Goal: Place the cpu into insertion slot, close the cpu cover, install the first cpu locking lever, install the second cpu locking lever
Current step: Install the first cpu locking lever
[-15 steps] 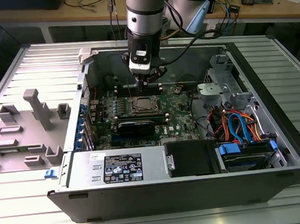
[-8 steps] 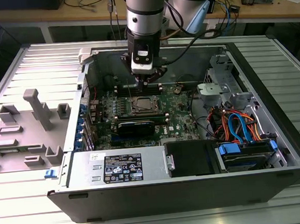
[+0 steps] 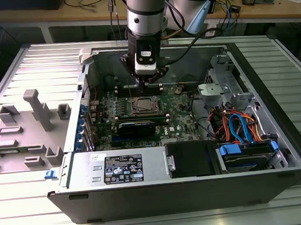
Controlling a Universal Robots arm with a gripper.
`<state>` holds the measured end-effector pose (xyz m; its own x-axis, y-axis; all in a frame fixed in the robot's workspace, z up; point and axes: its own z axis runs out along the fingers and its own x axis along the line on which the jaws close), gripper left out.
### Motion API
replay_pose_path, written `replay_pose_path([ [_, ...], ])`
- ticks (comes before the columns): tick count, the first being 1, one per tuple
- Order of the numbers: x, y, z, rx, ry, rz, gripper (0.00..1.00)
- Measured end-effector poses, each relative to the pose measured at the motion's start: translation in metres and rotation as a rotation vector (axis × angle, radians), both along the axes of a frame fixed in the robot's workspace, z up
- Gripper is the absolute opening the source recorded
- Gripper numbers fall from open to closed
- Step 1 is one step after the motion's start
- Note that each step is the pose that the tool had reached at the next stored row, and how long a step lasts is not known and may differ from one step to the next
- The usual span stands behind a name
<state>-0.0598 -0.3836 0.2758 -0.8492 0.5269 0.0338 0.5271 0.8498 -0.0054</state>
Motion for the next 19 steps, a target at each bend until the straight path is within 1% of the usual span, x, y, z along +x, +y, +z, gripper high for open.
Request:
replay_pose_path([
  [5,0.0,-0.0001,0.0001,-0.0001,0.0001,0.065,0.11],
  [6,0.0,-0.0001,0.0,-0.0001,0.0001,0.104,0.11],
  [7,0.0,-0.0001,0.0,-0.0001,0.0001,0.126,0.11],
  [10,-0.001,-0.0004,-0.0001,0.0002,-0.0002,0.161,0.11],
  [11,-0.004,-0.0007,0.0,-0.0001,-0.0027,0.163,0.11],
  [12,-0.007,-0.0008,0.0,-0.0005,-0.0075,0.164,0.11],
  [14,-0.012,-0.0008,0.0,-0.001,-0.0136,0.164,0.11],
  [16,-0.015,-0.0012,-0.0002,-0.0011,-0.018,0.171,0.11],
  [19,-0.015,-0.0015,-0.0004,-0.0009,-0.0186,0.224,0.11],
])
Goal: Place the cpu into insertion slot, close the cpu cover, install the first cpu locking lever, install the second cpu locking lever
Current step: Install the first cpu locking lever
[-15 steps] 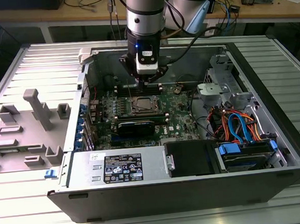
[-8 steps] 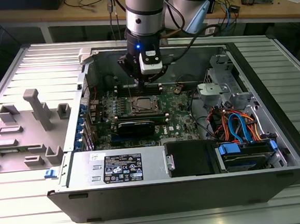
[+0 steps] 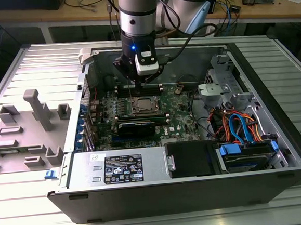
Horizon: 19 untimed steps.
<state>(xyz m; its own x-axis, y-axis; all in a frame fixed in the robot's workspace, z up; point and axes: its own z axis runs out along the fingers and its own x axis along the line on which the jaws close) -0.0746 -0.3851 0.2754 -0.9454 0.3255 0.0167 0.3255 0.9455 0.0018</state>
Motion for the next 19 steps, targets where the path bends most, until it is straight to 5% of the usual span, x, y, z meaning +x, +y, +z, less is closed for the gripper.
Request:
replay_pose_path([
  [19,0.0,-0.0003,0.0,0.0,-0.0001,0.025,0.11],
])
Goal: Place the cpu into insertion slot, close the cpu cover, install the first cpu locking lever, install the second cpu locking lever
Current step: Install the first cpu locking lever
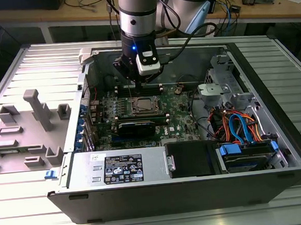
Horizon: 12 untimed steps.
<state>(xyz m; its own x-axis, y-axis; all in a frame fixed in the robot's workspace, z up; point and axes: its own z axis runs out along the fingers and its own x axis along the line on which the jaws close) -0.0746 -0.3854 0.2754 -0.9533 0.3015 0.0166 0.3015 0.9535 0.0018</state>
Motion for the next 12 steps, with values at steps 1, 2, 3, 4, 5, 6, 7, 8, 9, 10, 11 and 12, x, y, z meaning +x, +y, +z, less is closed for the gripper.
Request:
replay_pose_path([
  [1,0.0,0.0,0.0,0.0,-0.0001,0.0,0.11],
  [2,0.0,0.0,0.0,0.0,0.0,0.0,0.11],
  [3,0.0,0.0,0.0,0.0009,0.0,0.0,0.11],
  [4,0.0,-0.0001,0.0,0.0113,-0.0001,0.0,0.11],
  [5,0.0,0.0,0.0,0.0344,0.0,0.0,0.11],
  [6,-0.0002,0.0,0.0,0.043,0.0,0.002,0.11],
  [7,-0.0002,0.0,0.0,0.0431,0.0004,0.02,0.11],
  [8,-0.0002,0.0,0.0,0.0431,0.0011,0.053,0.11],
  [9,-0.0002,0.0,0.0,0.0431,0.0018,0.084,0.11],
  [10,-0.0002,0.0,0.0,0.0431,0.0021,0.098,0.11],
  [11,-0.0002,0.0,0.0,0.0431,0.0023,0.111,0.11],
  [12,-0.0002,0.0,0.0,0.043,0.0025,0.12,0.11],
])
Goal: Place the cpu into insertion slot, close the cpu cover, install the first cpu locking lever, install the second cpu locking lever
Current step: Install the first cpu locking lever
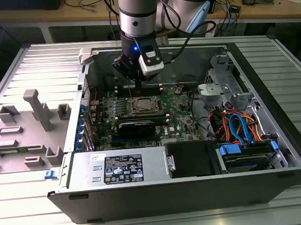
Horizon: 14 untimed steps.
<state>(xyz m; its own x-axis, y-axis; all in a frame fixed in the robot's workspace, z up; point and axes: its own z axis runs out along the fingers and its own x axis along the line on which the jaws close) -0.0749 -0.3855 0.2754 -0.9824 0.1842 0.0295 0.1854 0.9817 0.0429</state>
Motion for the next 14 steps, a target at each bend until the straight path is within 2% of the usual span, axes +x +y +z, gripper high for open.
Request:
replay_pose_path([
  [5,-0.001,0.0,0.0,0.0001,-0.0006,0.037,0.11],
  [7,-0.007,0.0,-0.0001,0.0,-0.0038,0.037,0.11],
  [8,-0.011,-0.0002,-0.0002,-0.0001,-0.0099,0.037,0.11],
  [10,-0.011,-0.0002,-0.0005,-0.0005,-0.0342,0.053,0.11],
  [11,-0.011,-0.0001,-0.0009,-0.0003,-0.0405,0.06,0.11],
  [12,-0.011,-0.0002,-0.0014,0.0001,-0.043,0.068,0.11],
  [14,-0.011,-0.0002,-0.0019,0.0023,-0.043,0.098,0.11],
])
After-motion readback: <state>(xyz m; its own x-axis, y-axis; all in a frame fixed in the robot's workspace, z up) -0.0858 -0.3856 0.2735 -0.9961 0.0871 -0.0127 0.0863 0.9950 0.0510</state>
